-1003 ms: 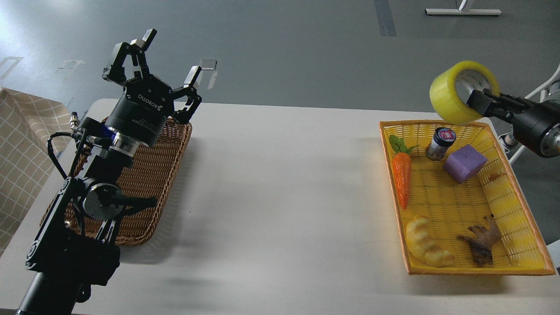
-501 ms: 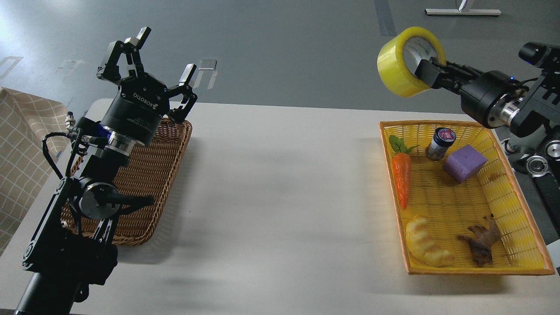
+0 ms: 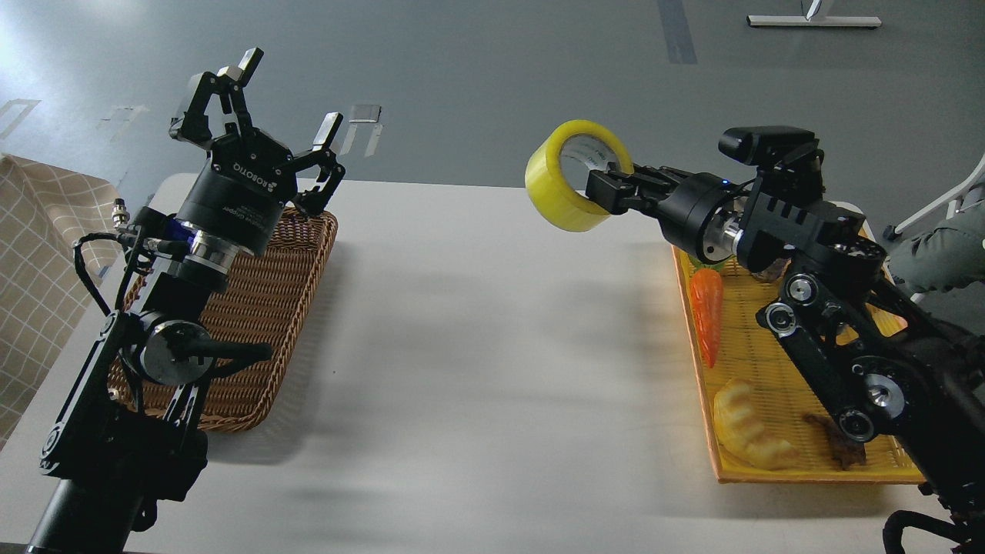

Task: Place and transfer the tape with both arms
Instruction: 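Carry the tape roll toward the table center and lower it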

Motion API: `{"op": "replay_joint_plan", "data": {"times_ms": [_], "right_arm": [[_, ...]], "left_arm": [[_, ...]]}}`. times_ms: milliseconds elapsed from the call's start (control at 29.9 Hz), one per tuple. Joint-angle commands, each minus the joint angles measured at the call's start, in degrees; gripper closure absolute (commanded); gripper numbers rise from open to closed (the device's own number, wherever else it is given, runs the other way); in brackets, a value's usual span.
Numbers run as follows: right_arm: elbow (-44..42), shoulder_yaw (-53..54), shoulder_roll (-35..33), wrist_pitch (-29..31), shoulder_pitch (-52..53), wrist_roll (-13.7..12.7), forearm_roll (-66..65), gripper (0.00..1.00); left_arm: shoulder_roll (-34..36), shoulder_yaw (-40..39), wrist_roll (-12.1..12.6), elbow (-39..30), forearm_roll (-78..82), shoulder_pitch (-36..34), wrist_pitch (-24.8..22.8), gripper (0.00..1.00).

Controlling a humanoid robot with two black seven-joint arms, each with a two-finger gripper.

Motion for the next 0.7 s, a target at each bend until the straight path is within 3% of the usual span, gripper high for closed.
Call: {"op": "replay_joint_plan", "data": {"times_ms": [0,201,668], "right_arm": [[-1.80,-2.05,4.16,0.00,0.48,-0.01,-0.85,1.00],[-4.53,-4.34,8.30,0.00,-0.04,-0.01,-2.63,1.00],[-9.10,-10.05,8.30,0.00,-2.51,-0.01,-2.63,1.00]], "left_arm": [[0.04,0.01,0.00,0.01,-0.08,0.03,0.00,0.02],[0.13,-0.08,-0.09,0.01,-0.08,0.03,0.00,0.02],[0.04,-0.87,-0.09,0.01,-0.08,0.20,0.09,0.02]]}}
